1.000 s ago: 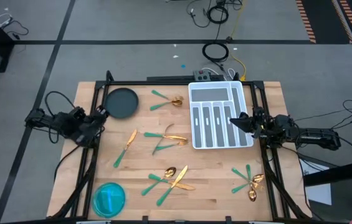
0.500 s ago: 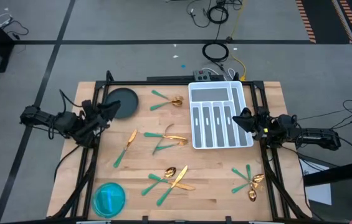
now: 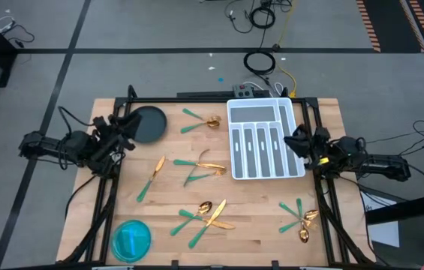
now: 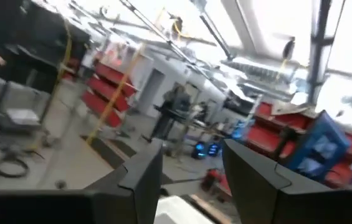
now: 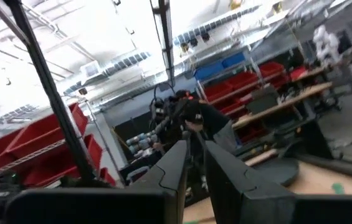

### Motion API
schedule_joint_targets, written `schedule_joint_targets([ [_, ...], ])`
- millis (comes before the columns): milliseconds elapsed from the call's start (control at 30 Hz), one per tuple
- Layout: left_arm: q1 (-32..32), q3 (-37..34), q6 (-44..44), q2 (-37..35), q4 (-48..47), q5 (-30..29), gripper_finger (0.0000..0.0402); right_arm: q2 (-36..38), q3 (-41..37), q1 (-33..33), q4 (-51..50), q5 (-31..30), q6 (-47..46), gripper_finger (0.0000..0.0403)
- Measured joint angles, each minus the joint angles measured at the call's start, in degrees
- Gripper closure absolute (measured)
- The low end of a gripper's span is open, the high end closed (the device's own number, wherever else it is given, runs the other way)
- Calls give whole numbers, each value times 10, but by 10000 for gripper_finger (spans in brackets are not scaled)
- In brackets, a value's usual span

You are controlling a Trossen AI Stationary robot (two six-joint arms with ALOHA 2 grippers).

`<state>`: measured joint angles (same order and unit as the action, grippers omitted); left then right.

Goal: Sort silverware
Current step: Put the green fork into the silverware tray

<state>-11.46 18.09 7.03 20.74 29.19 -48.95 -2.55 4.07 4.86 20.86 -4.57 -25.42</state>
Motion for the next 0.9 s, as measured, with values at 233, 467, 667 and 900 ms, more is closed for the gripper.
schedule_joint_targets([
  [233,36,57,104,119,-99,-35,229,-7,96,0,-141,-42,89,355],
  [467,101,225,73,298,-263,75,233,-60,205,0,-305,-47,114,355],
  [667,208,338,76,412,-426,267,261,-120,251,0,-405,-47,116,355],
  [900,358,435,50,530,-560,478,280,-168,251,0,-437,-43,128,355],
])
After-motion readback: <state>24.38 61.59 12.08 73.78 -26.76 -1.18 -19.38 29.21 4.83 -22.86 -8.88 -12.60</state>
